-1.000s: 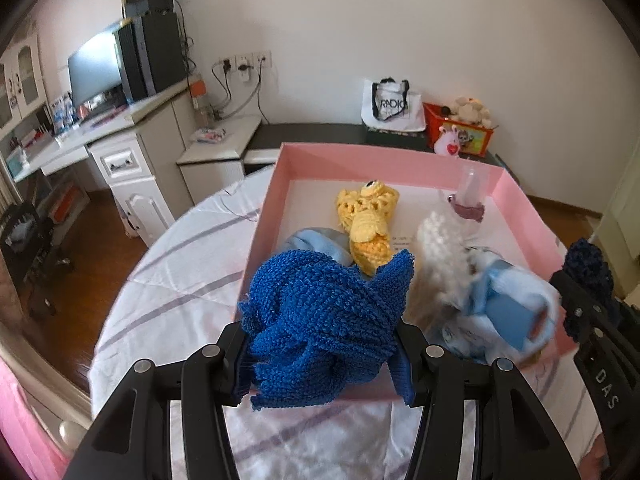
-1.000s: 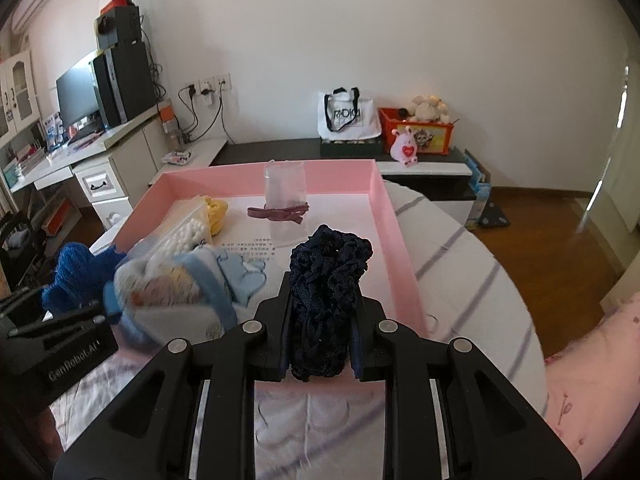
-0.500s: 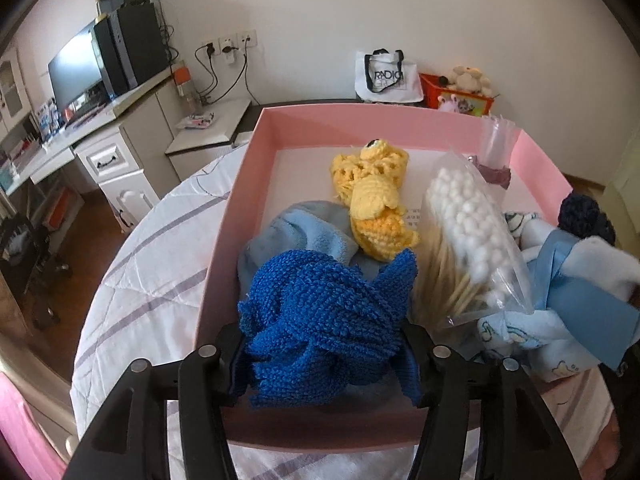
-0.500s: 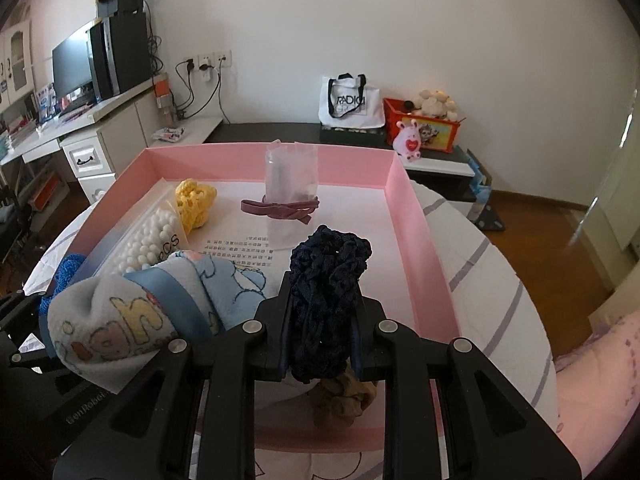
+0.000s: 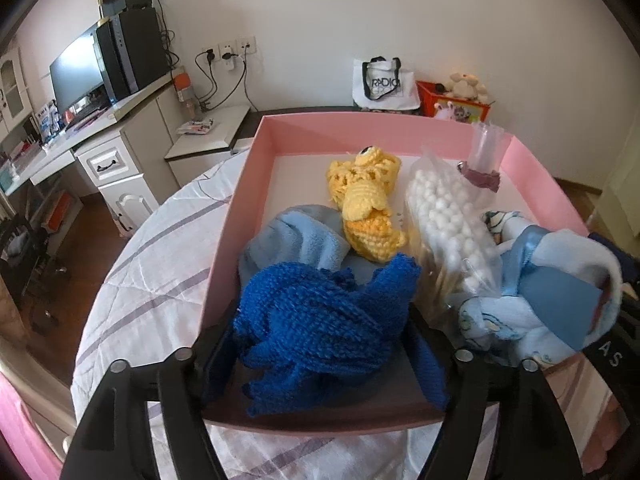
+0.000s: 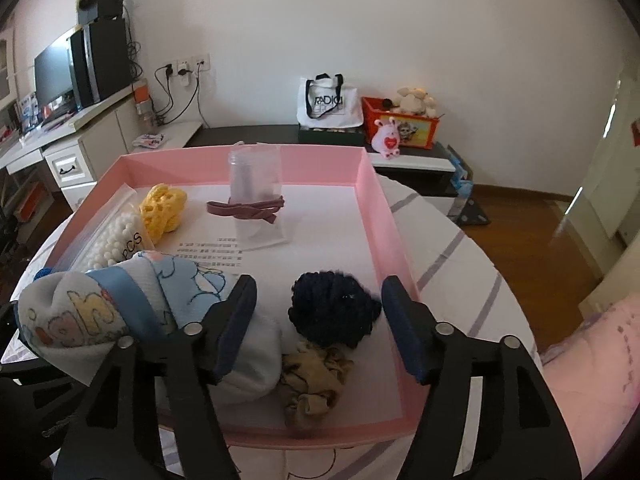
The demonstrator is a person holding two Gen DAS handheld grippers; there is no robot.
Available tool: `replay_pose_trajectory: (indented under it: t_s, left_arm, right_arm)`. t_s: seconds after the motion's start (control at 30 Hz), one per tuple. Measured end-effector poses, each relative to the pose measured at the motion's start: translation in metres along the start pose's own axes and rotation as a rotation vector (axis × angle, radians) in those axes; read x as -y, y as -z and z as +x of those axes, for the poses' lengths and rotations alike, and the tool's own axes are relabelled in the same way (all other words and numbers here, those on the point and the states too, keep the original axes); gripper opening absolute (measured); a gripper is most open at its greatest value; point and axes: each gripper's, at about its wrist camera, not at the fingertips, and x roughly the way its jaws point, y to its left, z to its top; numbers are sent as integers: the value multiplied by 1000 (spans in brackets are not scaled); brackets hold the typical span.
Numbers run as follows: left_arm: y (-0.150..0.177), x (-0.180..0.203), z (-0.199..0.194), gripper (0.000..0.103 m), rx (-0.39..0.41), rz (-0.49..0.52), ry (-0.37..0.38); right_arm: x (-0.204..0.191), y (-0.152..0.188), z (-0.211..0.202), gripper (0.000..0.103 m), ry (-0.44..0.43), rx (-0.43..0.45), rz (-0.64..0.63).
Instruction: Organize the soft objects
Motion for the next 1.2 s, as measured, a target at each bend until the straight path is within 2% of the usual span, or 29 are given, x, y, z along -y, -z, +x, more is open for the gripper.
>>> replay_pose_trajectory:
  t_s: [0.13,0.27,0.33,0.37,0.6,0.77,0.97,1.2]
  left_arm:
    - [8,-4,-11,75,-4,-25,21]
    - [13,-6,-22,77,7,-32,20]
    - [16,-3,-29,85,18,-32,10]
    - [17,-3,-32,86,26,-33,-6]
    - [23,0,-44,87,55,-45,-11]
    - [25,5,-52,89,58,-46,-8]
    - [27,8,-73,96,83,-52,3]
    - [45,8,-100,98,118,-66,-6]
  right_arm:
    - [4,-1,-1,79,21,-1,11]
    - [6,-1,-1,81,31,-4,18]
    - [6,-2,0,83,37,-3,14]
    - [5,-1,-1,84,42,-3,11]
    - [3,-1,-3,89,55,-3,4]
    - [4,-2,-13,100,33,15,11]
    - [7,1,-28,103,36,29,15]
    - [11,10,-55,103,26,52,22]
